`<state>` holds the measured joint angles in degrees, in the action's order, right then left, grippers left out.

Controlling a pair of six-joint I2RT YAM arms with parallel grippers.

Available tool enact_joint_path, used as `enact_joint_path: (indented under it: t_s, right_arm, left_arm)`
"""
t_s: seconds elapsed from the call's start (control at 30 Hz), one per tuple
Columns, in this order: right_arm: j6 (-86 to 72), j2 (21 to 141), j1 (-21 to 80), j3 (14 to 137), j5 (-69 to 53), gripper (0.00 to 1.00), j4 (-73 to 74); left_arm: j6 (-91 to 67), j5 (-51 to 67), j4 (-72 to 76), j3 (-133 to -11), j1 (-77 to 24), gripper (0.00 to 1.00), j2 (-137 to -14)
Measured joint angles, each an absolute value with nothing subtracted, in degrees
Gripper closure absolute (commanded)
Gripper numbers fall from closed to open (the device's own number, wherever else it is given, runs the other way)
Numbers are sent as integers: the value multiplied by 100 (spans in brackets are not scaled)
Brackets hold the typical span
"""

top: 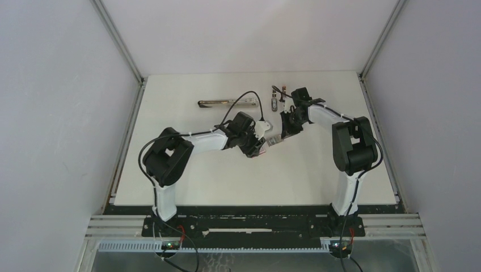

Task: Unload the staples from the stapler
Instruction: Close the staple box at the center of the board.

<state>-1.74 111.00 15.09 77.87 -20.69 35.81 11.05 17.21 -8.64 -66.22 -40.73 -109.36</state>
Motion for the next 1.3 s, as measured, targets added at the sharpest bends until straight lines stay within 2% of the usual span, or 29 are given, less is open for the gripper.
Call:
enact_joint_path:
  t_s: [0.17,1.3]
  right_arm:
    - [-130,11100,1509,7649,-2071,100,3568]
    - [301,11133,1588,7566,-2408,100,3457]
  left_arm:
    - [1092,1824,-1015,-7087,-4152,51,-11257]
    - [1170,1820,-1083,-7105,-4178,50,-11260]
